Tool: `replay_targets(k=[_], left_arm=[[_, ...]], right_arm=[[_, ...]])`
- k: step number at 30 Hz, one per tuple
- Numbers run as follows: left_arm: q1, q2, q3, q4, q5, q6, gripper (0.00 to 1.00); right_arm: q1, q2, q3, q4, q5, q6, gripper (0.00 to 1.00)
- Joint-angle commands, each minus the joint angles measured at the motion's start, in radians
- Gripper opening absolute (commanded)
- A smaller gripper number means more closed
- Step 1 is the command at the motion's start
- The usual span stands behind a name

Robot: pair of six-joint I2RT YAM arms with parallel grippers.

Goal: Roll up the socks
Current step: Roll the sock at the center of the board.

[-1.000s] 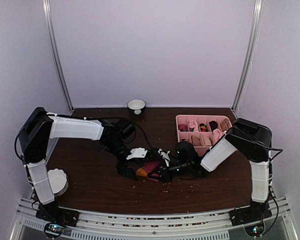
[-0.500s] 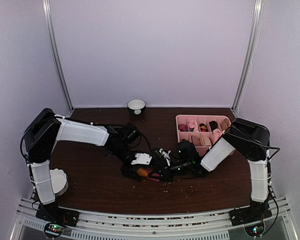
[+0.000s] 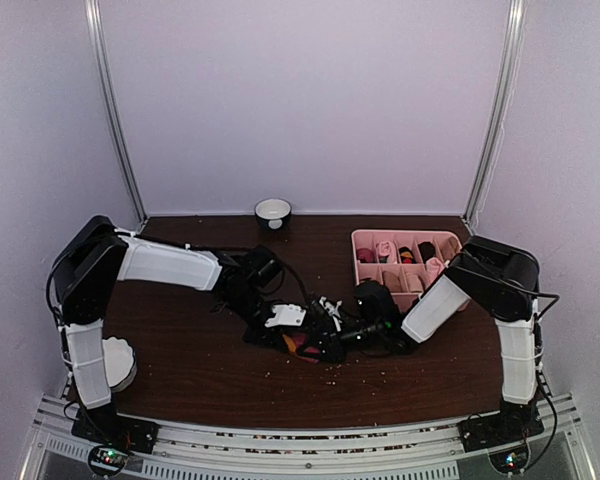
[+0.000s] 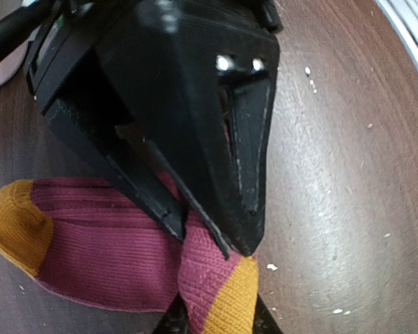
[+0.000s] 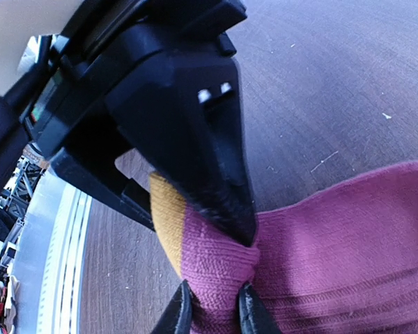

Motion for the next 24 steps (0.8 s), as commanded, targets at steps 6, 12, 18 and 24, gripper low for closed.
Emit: replay_targets(k=[6,12,18,24], left_arm=[[0.008,0.099,0.085,-0.235,0.2,-0.138,0.16],[0.047,0.137,0.086,-0.302,0.225,-0.189,0.16],[0.081,0.217,0.183,-0.418,0.289,-0.226,0.15],[0.118,0.32,0.285,-0.539,0.312,-0.242,0.15]], right_arm=[[-0.017,0.036,-0.187,-0.048,0.125,0.132,0.42],[-0.018,-0.02,-0.264,0.053,0.178,0.142,0.43],[-0.019,-0.109,-0.378,0.216,0.267,0.159,0.51],[-0.013,-0.247,-0.433,0.155,0.433,0.1,1.0]])
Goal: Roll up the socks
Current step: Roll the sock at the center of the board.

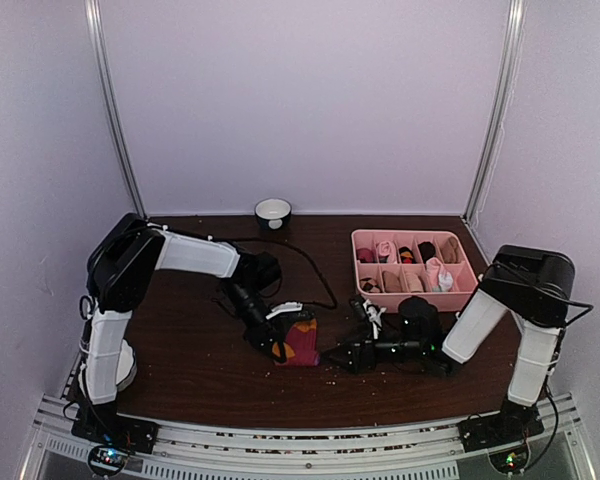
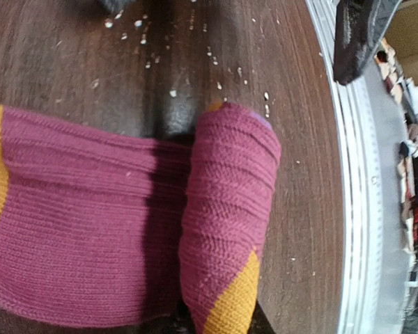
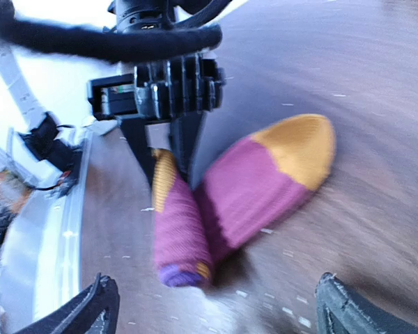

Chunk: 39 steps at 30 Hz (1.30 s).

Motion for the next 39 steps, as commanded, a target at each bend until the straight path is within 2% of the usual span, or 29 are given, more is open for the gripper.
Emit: replay_targets(k=[1,4,6,7,8,10,11,12,14,18,22,23,25,26,27,28,29,30,31,33,35,37,39], left_arm=[[0.029,0.1,0.063,-0.148,-0.036,-0.036,0.15],[0.042,0.122,0.077,-0.169,-0.043,-0.045,0.15],[0.044,0.128,0.08,-0.174,-0.057,-0.052,0.15],[0.045,0.129,0.08,-0.176,-0.062,-0.052,0.15],[0.045,0.129,0.081,-0.179,-0.067,-0.052,0.15],[0.045,0.131,0.086,-0.183,-0.073,-0.056,0.15],[0.045,0.131,0.088,-0.183,-0.076,-0.06,0.15],[0.045,0.134,0.089,-0.184,-0.077,-0.062,0.15],[0.046,0.138,0.095,-0.192,-0.083,-0.062,0.15],[0.049,0.143,0.094,-0.205,-0.092,-0.053,0.14],[0.055,0.139,0.097,-0.212,-0.088,-0.044,0.14],[0.056,0.133,0.096,-0.209,-0.086,-0.045,0.14],[0.057,0.115,0.089,-0.198,-0.082,-0.048,0.14],[0.057,0.104,0.084,-0.191,-0.077,-0.052,0.14],[0.057,0.098,0.08,-0.186,-0.074,-0.055,0.14],[0.057,0.095,0.079,-0.186,-0.067,-0.059,0.14],[0.057,0.096,0.08,-0.188,-0.06,-0.061,0.14],[0.058,0.099,0.08,-0.189,-0.056,-0.065,0.14],[0.059,0.106,0.082,-0.189,-0.051,-0.071,0.14],[0.061,0.126,0.094,-0.199,-0.045,-0.086,0.14],[0.063,0.157,0.117,-0.217,-0.041,-0.102,0.14],[0.066,0.174,0.134,-0.23,-0.037,-0.126,0.13],[0.069,0.181,0.143,-0.233,-0.044,-0.151,0.13]], right_arm=[[-0.002,-0.07,-0.059,-0.225,0.219,-0.034,1.0],[-0.012,-0.148,-0.067,-0.253,0.252,-0.019,1.0],[-0.035,-0.166,-0.096,-0.18,0.337,0.118,1.0],[-0.063,-0.158,-0.106,-0.135,0.329,0.191,1.0],[-0.091,-0.126,-0.12,-0.041,0.264,0.229,1.0],[-0.142,-0.001,-0.143,0.263,0.098,0.321,1.0],[-0.163,0.063,-0.122,0.32,0.047,0.387,1.0],[-0.164,0.101,-0.089,0.298,0.0,0.395,1.0],[-0.135,0.079,-0.093,0.211,0.052,0.32,1.0],[-0.041,-0.15,-0.072,-0.265,0.234,0.08,1.0],[0.039,-0.398,-0.01,-0.701,0.566,-0.072,1.0],[0.055,-0.473,-0.01,-0.749,0.646,-0.088,1.0],[0.056,-0.656,-0.062,-0.734,0.792,0.002,1.0],[0.037,-0.736,-0.095,-0.735,0.852,0.094,1.0],[0.001,-0.805,-0.131,-0.771,0.906,0.252,1.0],[-0.06,-0.857,-0.199,-0.743,0.873,0.335,1.0],[-0.068,-0.876,-0.248,-0.593,0.784,0.231,0.98],[-0.036,-0.882,-0.208,-0.585,0.746,0.108,0.98],[0.039,-0.868,-0.137,-0.773,0.811,0.014,0.98],[0.171,-0.794,-0.064,-0.878,0.973,-0.161,0.97],[0.214,-0.722,-0.035,-0.895,0.995,-0.189,0.97],[0.25,-0.661,-0.028,-0.844,0.95,-0.234,0.96],[0.298,-0.598,0.001,-0.808,0.971,-0.255,0.96]])
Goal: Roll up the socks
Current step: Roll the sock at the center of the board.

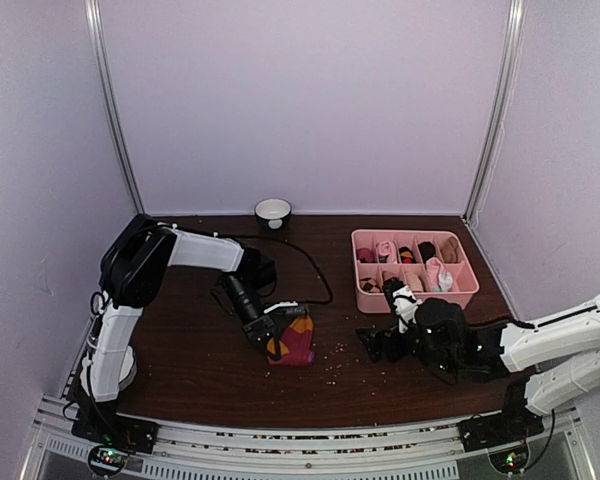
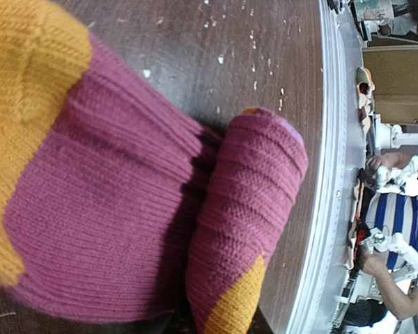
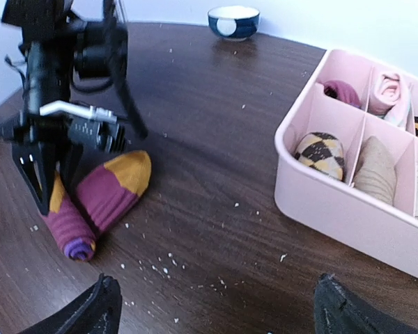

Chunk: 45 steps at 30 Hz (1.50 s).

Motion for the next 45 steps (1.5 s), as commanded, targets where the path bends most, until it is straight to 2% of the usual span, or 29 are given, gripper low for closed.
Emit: replay_targets(k=[1,3,6,11,16,22,29,37,39,40,42,45], left_arm=[[0.017,0.067,0.014,-0.003,-0.108,-0.068,0.13],[0.018,0.08,0.03,-0.013,-0.116,-0.089,0.13],[0.021,0.103,0.056,-0.033,-0.109,-0.112,0.13],[0.021,0.136,0.084,-0.048,-0.134,-0.127,0.14],[0.021,0.157,0.105,-0.061,-0.153,-0.133,0.14],[0.027,0.151,0.104,-0.062,-0.149,-0.13,0.14],[0.041,0.123,0.094,-0.036,-0.134,-0.129,0.17],[0.055,0.041,0.051,0.004,-0.12,-0.119,0.26],[0.059,0.003,0.033,0.027,-0.117,-0.123,0.32],[0.061,-0.018,0.022,0.037,-0.11,-0.122,0.4],[0.064,-0.078,-0.003,0.06,-0.101,-0.098,0.94],[0.068,-0.253,-0.126,0.206,-0.178,-0.079,0.98]], right_arm=[[0.083,0.125,0.067,-0.012,0.092,-0.14,0.96],[0.118,0.19,0.112,0.024,0.062,-0.18,0.96],[0.155,0.306,0.164,0.123,-0.072,-0.298,0.91],[0.164,0.476,0.261,0.243,-0.23,-0.483,0.85],[0.155,0.616,0.387,0.193,-0.338,-0.576,0.76],[0.114,0.688,0.452,0.165,-0.401,-0.583,0.59],[0.099,0.743,0.465,0.111,-0.396,-0.576,0.2],[0.081,0.791,0.429,0.083,-0.399,-0.465,0.21],[0.069,0.811,0.43,0.058,-0.421,-0.426,0.19],[0.058,0.822,0.43,0.046,-0.438,-0.397,0.16],[0.028,0.834,0.43,0.029,-0.501,-0.328,0.1],[-0.026,0.845,0.401,0.063,-0.609,-0.215,0.05]])
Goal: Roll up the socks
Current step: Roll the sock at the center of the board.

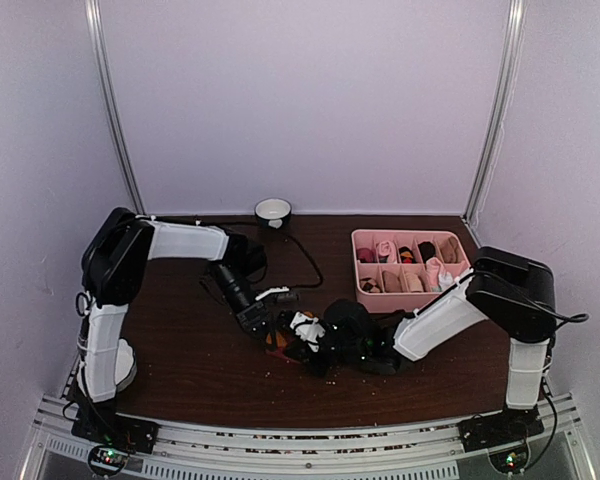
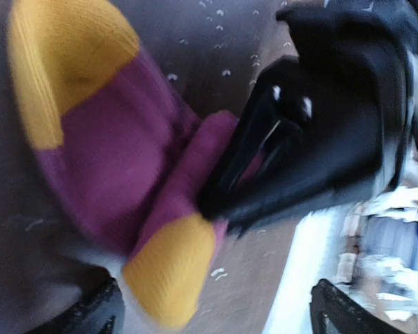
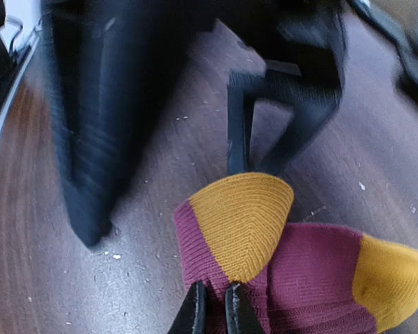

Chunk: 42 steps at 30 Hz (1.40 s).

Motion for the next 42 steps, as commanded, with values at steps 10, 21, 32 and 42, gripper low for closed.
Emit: replay_targets(k=[10,21,32,42], left_arm=[[0.077,-0.472,-0.348,0.573,-0.495,0.049,0.98],[-0.071,-0.544,-0.365,0.554,-0.369,0.395,0.98],[-0.232,-0.417,-0.398,0.63,-0.489,0.566,0.67],[-0.232,-0.327,-0.383,0.72,-0.552,0.53,0.58]], right_arm=[[-0.119,0.107,-0.126,-0.132,-0.301,0.285,0.0],[-0.221,0.162,-0.136,-0.056,-0.424,0.447,0.0],[-0.251,0.192,-0.137,-0.072,-0.483,0.502,0.0],[-0.251,0.184,-0.128,-0.095,-0.486,0.505,0.0]])
